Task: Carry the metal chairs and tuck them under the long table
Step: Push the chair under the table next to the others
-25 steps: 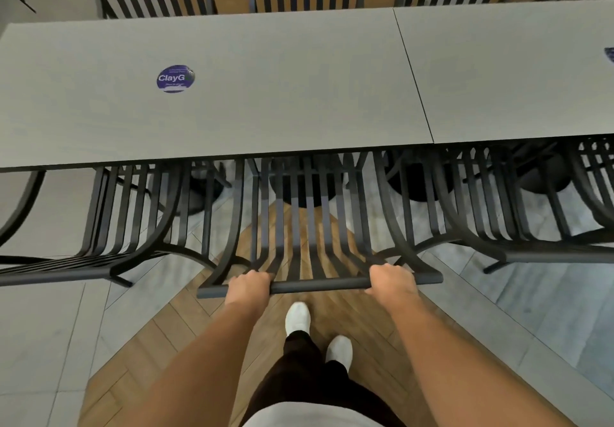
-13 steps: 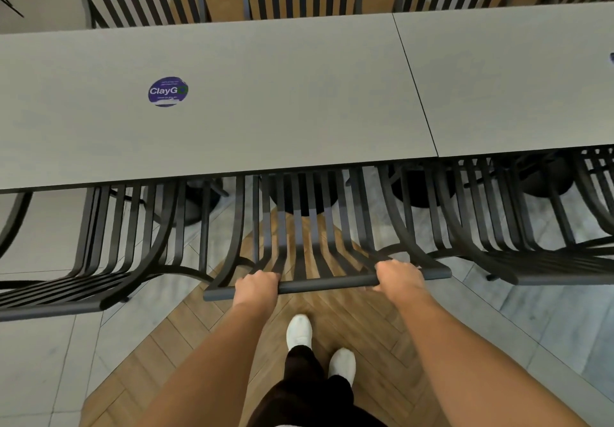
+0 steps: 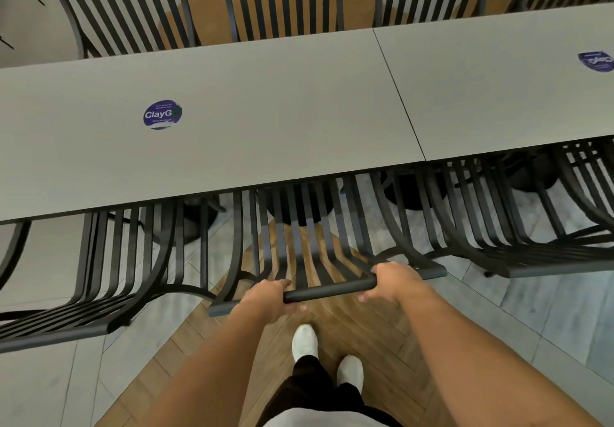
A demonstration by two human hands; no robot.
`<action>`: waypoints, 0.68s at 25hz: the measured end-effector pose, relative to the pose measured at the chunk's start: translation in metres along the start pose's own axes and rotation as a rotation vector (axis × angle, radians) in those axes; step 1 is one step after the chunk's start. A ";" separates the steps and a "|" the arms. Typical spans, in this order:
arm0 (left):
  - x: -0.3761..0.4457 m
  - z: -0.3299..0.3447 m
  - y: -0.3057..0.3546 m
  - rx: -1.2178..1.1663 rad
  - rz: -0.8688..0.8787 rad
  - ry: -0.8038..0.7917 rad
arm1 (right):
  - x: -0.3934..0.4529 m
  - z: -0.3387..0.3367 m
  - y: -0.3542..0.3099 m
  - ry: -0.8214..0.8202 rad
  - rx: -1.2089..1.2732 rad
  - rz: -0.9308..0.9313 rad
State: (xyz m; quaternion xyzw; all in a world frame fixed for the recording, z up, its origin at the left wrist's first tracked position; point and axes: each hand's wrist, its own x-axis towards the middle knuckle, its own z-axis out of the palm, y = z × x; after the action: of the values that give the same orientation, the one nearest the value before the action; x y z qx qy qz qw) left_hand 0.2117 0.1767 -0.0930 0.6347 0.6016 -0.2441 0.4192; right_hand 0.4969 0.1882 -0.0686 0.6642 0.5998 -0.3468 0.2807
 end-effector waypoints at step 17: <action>-0.002 -0.037 0.264 0.205 0.530 0.119 | -0.095 0.001 0.199 0.520 0.409 0.446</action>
State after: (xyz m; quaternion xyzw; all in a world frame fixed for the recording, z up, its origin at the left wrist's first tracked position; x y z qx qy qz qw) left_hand 0.4595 0.2264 -0.0088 0.8220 0.4104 -0.1480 0.3659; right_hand 0.6904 0.1059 -0.0025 0.8859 0.4107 -0.2099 0.0499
